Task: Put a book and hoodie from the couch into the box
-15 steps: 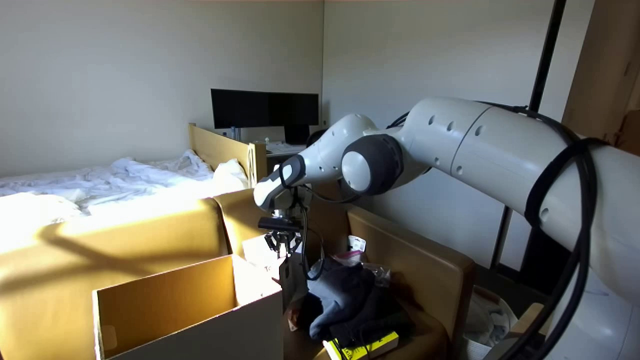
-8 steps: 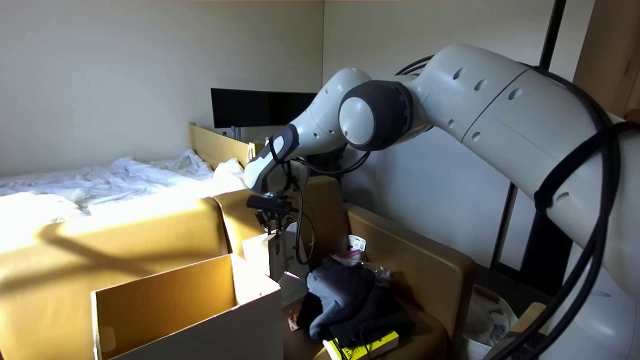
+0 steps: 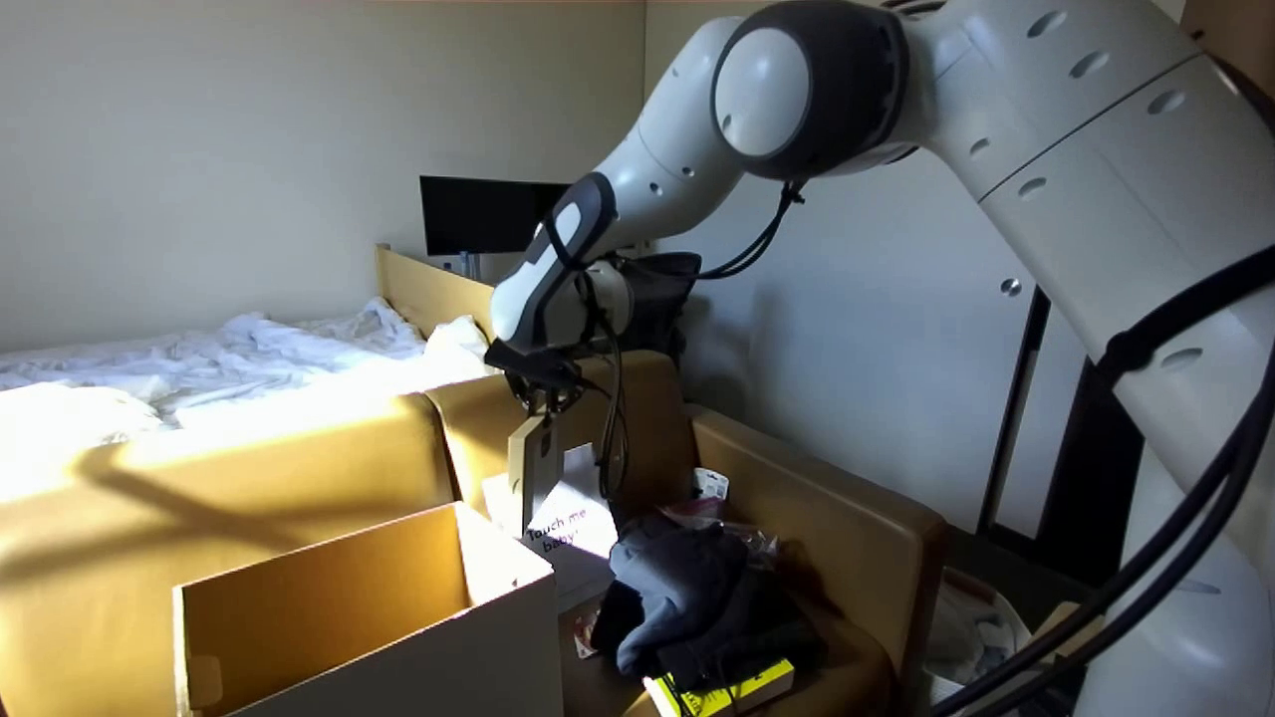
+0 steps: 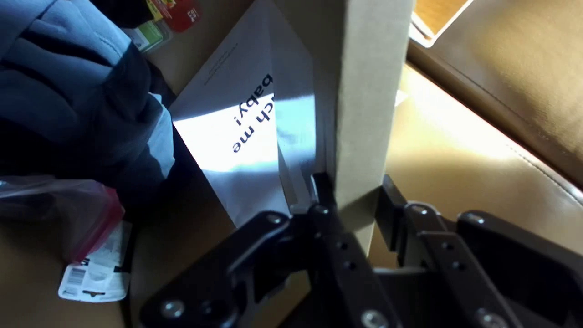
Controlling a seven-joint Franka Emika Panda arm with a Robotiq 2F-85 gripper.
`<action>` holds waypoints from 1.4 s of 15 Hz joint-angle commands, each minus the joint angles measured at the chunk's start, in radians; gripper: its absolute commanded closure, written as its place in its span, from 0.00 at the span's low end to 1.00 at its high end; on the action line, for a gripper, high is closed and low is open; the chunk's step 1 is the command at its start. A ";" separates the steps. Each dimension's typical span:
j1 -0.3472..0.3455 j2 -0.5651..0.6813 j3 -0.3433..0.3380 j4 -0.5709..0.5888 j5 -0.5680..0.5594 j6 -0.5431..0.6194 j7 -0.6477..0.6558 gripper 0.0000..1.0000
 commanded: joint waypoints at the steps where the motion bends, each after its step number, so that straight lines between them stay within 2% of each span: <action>1: 0.069 -0.215 -0.030 -0.244 -0.118 0.075 0.020 0.93; 5: 0.130 -0.408 -0.032 -0.413 -0.282 0.068 0.034 0.93; 8: 0.161 -0.550 -0.005 -0.510 -0.457 0.031 0.074 0.93; 11: 0.140 -0.677 0.117 -0.555 -0.583 -0.075 0.059 0.93; 14: 0.103 -0.721 0.263 -0.516 -0.578 -0.173 -0.040 0.93; 15: 0.091 -0.719 0.297 -0.490 -0.601 -0.182 -0.056 0.93; 17: 0.070 -0.705 0.345 -0.441 -0.538 -0.199 -0.137 0.93; 18: 0.054 -0.701 0.357 -0.422 -0.559 -0.199 -0.111 0.48; 19: 0.039 -0.703 0.364 -0.414 -0.575 -0.180 -0.100 0.47; 21: 0.014 -0.701 0.370 -0.397 -0.556 -0.145 -0.132 0.35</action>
